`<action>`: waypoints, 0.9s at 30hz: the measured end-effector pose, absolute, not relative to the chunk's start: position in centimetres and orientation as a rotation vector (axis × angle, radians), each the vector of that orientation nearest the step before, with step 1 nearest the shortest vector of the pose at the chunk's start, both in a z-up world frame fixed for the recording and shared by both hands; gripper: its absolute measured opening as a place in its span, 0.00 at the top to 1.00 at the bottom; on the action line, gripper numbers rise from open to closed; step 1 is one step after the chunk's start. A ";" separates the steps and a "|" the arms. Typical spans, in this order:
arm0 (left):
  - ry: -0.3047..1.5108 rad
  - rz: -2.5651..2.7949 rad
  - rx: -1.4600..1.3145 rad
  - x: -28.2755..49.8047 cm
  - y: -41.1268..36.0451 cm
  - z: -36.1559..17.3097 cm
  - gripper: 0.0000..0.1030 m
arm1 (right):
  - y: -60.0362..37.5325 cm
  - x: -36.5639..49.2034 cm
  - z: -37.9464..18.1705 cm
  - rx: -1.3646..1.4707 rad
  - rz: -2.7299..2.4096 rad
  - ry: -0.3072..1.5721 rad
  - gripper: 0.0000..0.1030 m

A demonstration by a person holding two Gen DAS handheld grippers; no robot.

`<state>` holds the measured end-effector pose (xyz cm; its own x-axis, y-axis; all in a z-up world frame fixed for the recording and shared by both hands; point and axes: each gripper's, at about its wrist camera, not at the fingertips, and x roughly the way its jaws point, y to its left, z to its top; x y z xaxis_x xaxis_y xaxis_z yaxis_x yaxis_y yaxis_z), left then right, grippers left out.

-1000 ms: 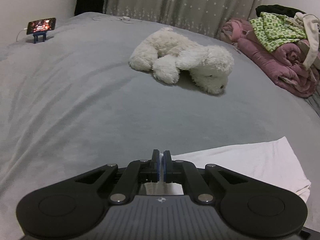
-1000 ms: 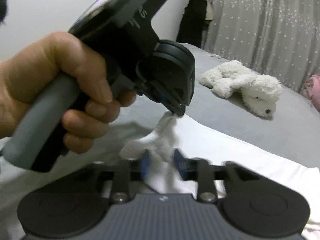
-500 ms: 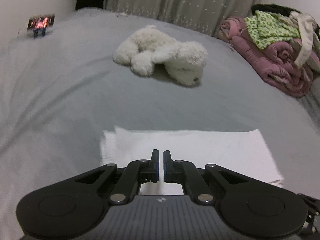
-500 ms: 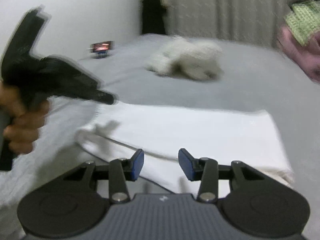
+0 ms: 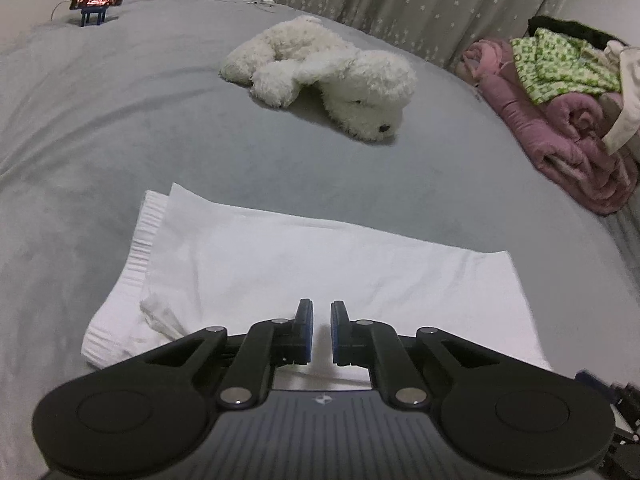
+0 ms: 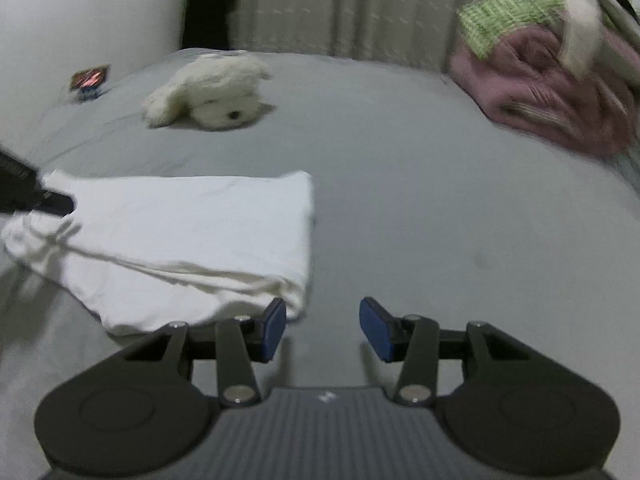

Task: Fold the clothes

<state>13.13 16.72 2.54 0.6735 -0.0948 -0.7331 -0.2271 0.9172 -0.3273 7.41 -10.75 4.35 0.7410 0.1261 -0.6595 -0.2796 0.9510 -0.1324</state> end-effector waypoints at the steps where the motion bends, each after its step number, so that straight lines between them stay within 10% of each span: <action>1: 0.843 0.076 -0.416 13.3 16.8 2.3 0.93 | -9.8 7.4 4.1 -0.290 0.238 0.681 0.62; 7: 0.880 0.052 -0.405 13.7 17.2 1.5 0.93 | -5.4 7.2 0.8 -0.677 0.265 0.593 0.89; 27: 0.958 0.032 -0.403 13.8 17.5 1.7 0.93 | -7.8 6.0 2.0 -0.795 0.426 0.550 0.90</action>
